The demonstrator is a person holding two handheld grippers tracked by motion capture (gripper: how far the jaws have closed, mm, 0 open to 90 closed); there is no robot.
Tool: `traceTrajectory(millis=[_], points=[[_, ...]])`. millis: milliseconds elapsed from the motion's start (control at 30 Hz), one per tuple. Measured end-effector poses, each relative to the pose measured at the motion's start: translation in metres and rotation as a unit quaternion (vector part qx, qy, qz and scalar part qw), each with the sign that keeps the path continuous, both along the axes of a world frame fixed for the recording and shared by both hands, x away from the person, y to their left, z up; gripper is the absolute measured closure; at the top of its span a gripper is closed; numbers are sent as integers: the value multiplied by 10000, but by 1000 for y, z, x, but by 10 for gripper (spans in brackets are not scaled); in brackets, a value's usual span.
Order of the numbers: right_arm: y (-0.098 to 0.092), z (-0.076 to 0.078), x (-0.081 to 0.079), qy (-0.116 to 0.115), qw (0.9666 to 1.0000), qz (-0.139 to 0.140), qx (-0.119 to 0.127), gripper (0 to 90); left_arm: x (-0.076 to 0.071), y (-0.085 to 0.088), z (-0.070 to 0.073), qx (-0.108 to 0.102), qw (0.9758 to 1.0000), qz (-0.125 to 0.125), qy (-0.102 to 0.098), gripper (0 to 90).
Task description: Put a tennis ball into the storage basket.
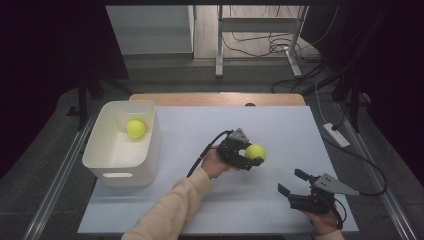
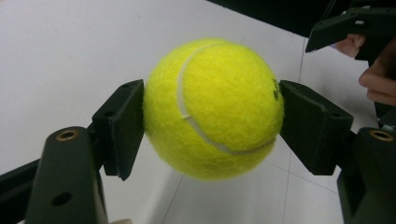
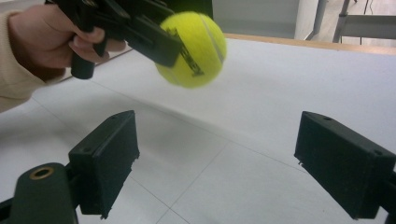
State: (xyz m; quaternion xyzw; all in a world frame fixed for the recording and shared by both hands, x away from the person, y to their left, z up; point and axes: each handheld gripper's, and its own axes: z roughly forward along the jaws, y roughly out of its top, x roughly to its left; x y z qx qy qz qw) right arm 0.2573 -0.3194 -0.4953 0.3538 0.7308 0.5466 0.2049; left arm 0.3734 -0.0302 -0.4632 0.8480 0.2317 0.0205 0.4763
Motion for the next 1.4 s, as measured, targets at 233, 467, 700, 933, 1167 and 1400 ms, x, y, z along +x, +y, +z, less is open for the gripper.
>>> traceTrajectory(millis=[233,467,700,933,1167,1400], points=[[1,-1,1,11,10000,26,-24,130,-4,15,13,-102,9999,47,-82,282],[2,-1,1,28,10000,38,-37,130,-6,33,24,-284,9993,197,-121,282],[0,-2,2,27,10000,29,-33,130,-11,49,33,-321,9987,340,-201,282],[1,-2,2,32,10000,27,-57,130,-15,63,42,-352,9979,442,-313,281],[1,-2,2,41,10000,36,-73,130,-17,71,46,-380,9972,530,-355,281],[1,-2,2,49,10000,23,-66,130,-17,79,48,-411,9965,612,-384,282]])
